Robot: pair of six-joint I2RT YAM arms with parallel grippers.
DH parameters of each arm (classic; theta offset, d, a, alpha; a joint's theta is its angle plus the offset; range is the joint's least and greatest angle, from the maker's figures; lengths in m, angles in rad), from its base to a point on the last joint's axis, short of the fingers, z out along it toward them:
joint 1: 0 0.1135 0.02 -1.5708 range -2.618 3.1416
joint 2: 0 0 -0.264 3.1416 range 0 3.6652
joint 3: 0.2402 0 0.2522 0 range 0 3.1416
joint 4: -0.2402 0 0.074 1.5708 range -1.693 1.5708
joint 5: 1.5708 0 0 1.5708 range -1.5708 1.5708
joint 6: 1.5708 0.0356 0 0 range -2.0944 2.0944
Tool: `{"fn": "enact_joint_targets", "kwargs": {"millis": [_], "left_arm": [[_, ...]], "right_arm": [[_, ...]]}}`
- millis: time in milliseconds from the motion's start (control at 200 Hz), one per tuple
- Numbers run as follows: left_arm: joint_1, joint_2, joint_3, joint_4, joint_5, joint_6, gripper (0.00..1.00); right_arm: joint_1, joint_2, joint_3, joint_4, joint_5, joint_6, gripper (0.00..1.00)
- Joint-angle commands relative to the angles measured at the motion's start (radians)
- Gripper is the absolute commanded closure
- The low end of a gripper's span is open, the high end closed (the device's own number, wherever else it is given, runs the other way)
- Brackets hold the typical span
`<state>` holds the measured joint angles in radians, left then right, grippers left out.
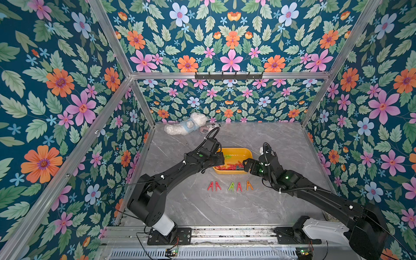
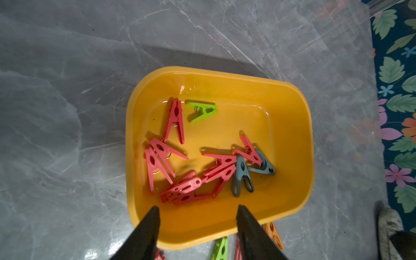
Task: Take the clothespins out of the storage box
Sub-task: Place the clothespin at the center of the board, then pick up the clothespin from the storage box.
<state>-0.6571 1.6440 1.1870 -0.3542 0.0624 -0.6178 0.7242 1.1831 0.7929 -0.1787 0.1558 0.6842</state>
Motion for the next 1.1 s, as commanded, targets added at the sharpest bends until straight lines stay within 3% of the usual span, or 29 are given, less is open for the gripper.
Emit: {"fn": "enact_joint_targets", "kwargs": {"millis": [0, 145, 490, 1095], "left_arm": [[-0.006, 0.06, 0.058, -0.021, -0.033, 0.081, 0.46], [-0.006, 0.162, 0.154, -0.056, -0.045, 0.168, 0.5], [-0.006, 0.349, 0.32, -0.083, -0.044, 0.331, 0.59], [-0.004, 0.486, 0.405, -0.095, -0.041, 0.424, 0.63]], "right_arm": [[-0.023, -0.005, -0.004, 0.047, -0.057, -0.025, 0.01], [-0.073, -0.012, -0.023, 0.092, -0.13, -0.026, 0.01], [-0.107, 0.022, -0.012, 0.124, -0.17, -0.026, 0.01], [-0.121, 0.048, -0.004, 0.125, -0.184, -0.025, 0.01]]}}
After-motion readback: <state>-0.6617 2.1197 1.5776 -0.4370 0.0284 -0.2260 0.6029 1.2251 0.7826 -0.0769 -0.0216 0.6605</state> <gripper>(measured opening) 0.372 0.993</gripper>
